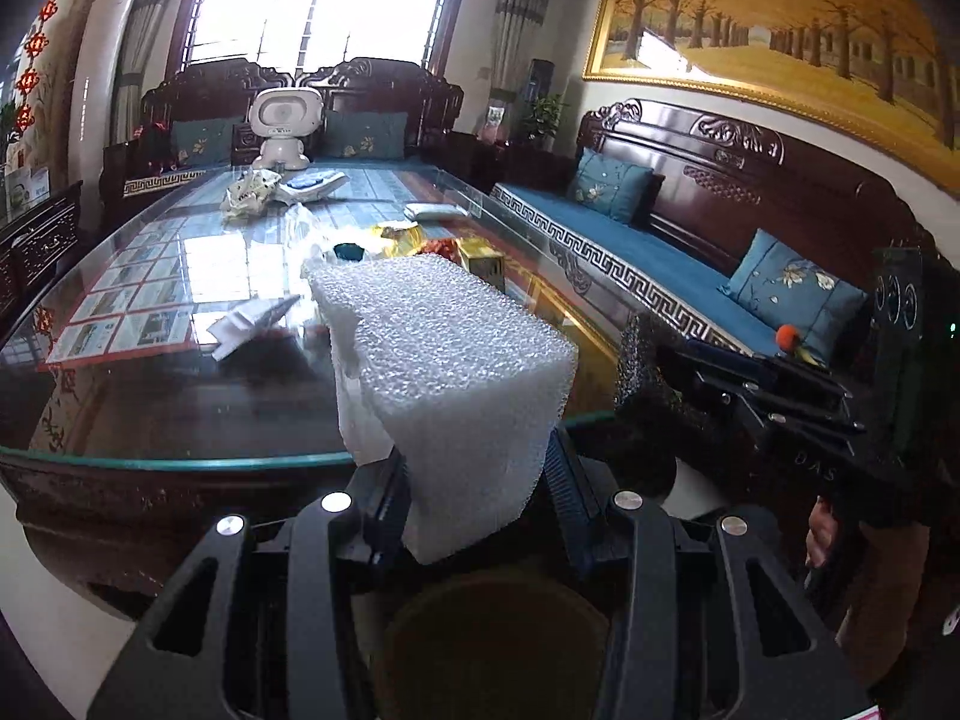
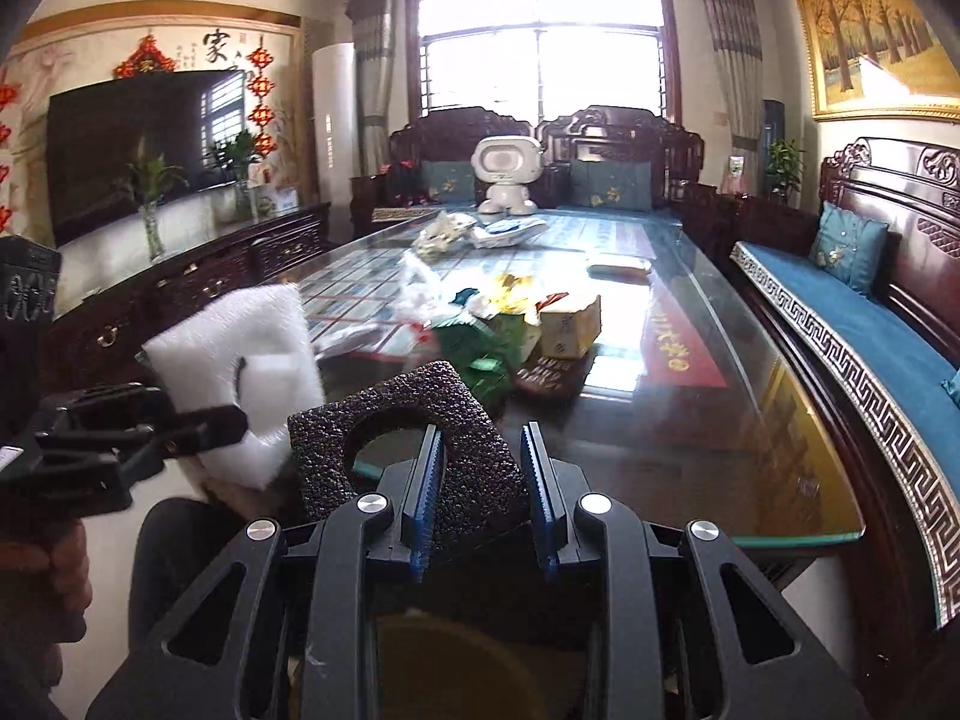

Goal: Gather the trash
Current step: 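Carry both foam pieces over the yellow bin and open both tools to drop them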

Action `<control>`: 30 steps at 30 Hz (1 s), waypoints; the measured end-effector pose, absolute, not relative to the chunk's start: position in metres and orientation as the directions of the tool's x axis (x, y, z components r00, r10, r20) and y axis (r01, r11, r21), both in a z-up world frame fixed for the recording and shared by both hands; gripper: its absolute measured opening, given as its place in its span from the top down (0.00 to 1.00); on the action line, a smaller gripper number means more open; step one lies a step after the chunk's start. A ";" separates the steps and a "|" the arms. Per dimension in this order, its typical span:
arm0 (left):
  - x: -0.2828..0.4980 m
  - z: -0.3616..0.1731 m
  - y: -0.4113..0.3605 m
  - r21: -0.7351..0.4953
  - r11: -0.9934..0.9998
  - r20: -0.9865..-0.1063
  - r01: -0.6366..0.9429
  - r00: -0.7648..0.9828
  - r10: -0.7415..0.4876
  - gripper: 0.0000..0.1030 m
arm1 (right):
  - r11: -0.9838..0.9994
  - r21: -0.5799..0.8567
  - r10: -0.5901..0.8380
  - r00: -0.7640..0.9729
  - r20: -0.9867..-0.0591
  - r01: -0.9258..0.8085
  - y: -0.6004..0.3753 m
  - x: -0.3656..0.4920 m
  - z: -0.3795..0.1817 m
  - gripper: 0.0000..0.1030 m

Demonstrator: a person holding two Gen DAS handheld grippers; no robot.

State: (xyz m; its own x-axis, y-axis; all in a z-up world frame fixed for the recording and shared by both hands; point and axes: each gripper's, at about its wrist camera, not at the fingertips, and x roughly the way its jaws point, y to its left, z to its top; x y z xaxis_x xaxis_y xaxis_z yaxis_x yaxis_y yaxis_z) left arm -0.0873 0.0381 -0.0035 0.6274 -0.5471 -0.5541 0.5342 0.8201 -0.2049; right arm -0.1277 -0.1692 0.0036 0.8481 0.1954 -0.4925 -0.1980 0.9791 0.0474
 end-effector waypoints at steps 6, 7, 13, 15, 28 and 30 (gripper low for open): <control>-0.123 -0.055 0.034 -0.211 0.800 -0.677 0.562 0.507 -0.534 0.58 | 0.974 0.040 0.206 0.795 -0.571 -0.223 -0.156 -0.159 -0.027 0.74; -0.126 -0.064 0.033 -0.215 0.798 -0.698 0.562 0.483 -0.528 0.58 | 0.974 0.038 0.200 0.782 -0.591 -0.222 -0.155 -0.164 -0.036 0.74; -0.133 -0.120 0.029 -0.213 0.799 -0.807 0.562 0.360 -0.468 0.58 | 0.979 0.060 0.177 0.676 -0.716 -0.193 -0.153 -0.182 -0.094 0.74; -0.132 -0.138 0.028 -0.221 0.798 -0.830 0.560 0.321 -0.455 0.58 | 0.982 0.067 0.166 0.643 -0.748 -0.177 -0.154 -0.186 -0.111 0.74; -0.104 -0.232 0.007 -0.272 0.786 -0.921 0.555 0.087 -0.381 0.58 | 0.988 0.106 0.147 0.506 -0.850 -0.108 -0.163 -0.183 -0.173 0.74; -0.101 -0.240 0.002 -0.280 0.780 -0.925 0.559 0.061 -0.376 0.57 | 0.988 0.108 0.147 0.496 -0.856 -0.106 -0.165 -0.182 -0.177 0.74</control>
State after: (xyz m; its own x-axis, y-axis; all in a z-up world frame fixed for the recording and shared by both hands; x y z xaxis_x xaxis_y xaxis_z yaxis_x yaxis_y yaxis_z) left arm -0.1005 0.0017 -0.2404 0.0607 -0.3756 -0.9248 0.5589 0.7804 -0.2802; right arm -0.1824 -0.1647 -0.1772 0.4962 0.1468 -0.8557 -0.1063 0.9885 0.1079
